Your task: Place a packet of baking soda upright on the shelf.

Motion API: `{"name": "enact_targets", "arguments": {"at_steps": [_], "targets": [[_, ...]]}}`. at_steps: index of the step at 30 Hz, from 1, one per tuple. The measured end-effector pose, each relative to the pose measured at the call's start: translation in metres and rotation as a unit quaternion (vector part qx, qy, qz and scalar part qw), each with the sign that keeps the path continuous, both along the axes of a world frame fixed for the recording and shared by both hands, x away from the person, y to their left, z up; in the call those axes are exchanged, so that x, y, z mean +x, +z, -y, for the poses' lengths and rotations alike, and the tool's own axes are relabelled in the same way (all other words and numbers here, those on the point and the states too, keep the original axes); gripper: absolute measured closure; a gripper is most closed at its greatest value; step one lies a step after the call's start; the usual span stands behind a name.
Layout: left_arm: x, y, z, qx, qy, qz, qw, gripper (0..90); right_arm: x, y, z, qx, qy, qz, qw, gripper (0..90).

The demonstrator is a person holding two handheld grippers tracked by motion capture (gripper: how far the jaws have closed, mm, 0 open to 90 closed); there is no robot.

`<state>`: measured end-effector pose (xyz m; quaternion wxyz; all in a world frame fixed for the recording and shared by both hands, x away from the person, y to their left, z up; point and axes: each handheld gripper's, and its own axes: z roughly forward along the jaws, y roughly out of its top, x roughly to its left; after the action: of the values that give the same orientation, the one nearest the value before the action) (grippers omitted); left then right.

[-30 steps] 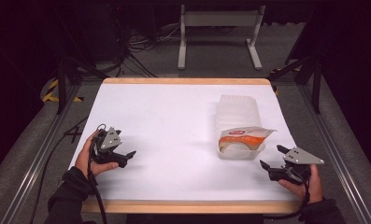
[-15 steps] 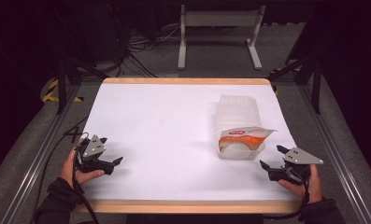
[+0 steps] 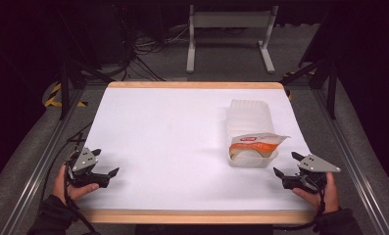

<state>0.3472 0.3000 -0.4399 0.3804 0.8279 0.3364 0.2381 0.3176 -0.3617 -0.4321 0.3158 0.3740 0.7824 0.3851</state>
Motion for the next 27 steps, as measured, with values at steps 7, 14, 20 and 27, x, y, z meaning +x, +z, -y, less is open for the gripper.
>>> {"name": "enact_targets", "arguments": {"at_steps": [7, 14, 20, 27], "targets": [[-0.012, -0.008, -0.021, -0.052, 0.022, -0.002, 0.9984, 8.8, 0.0, 0.0, 0.003, 0.009, -0.003, 0.002, 1.0, 15.4], [-0.021, -0.013, -0.043, -0.115, 0.048, 0.008, 0.9922, 8.9, 0.0, -0.001, 0.001, 0.004, 0.0, 0.001, 1.0, 15.4], [-0.022, -0.012, -0.043, -0.132, 0.048, 0.016, 0.99, 8.9, 0.0, -0.001, 0.003, 0.007, 0.001, 0.002, 1.0, 15.4], [-0.021, -0.01, -0.034, -0.12, 0.035, 0.021, 0.9919, 8.8, -0.002, 0.001, 0.003, 0.006, -0.003, 0.004, 1.0, 15.4]]}}
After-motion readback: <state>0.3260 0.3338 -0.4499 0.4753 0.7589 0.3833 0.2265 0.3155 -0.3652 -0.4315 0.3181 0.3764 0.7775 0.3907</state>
